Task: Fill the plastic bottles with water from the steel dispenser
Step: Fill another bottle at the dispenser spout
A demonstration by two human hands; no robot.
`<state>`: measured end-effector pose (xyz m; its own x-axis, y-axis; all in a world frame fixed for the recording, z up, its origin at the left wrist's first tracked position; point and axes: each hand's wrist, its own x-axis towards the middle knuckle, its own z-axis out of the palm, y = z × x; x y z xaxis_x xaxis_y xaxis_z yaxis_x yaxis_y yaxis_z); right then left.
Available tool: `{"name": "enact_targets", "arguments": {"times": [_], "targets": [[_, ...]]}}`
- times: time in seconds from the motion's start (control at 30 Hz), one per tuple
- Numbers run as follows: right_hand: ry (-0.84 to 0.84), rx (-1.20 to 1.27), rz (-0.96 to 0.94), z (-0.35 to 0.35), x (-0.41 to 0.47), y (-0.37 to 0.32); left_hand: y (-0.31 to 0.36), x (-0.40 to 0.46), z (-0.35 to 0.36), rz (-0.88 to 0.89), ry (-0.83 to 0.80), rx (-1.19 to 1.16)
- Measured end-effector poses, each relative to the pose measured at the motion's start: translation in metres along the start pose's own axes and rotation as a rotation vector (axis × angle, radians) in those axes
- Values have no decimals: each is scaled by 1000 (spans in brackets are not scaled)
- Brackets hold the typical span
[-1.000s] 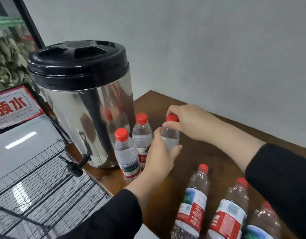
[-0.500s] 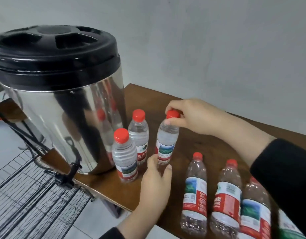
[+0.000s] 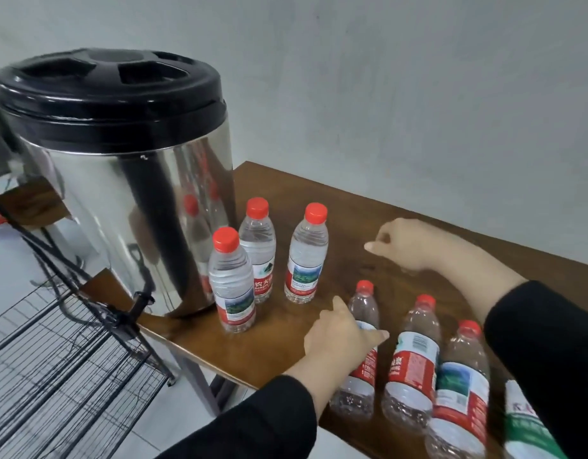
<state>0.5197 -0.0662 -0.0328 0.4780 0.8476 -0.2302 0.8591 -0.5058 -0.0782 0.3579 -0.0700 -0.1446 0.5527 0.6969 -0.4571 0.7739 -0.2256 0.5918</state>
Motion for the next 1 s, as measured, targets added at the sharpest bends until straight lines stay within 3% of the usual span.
{"name": "enact_targets", "arguments": {"times": [0.07, 0.2, 0.43, 0.73, 1.0], "targets": [[-177, -44, 21, 31, 0, 11, 1, 1, 3, 7, 3, -23], [-255, 184, -19, 56, -7, 20, -11, -10, 7, 118, 123, -162], [-45, 385, -133, 40, -25, 3, -22, -40, -1, 182, 161, -395], [147, 436, -307, 7, -37, -16, -12, -52, -10, 216, 328, -265], [223, 420, -401, -11, -29, -20, -16, -48, -39, 298, 336, -251]]}}
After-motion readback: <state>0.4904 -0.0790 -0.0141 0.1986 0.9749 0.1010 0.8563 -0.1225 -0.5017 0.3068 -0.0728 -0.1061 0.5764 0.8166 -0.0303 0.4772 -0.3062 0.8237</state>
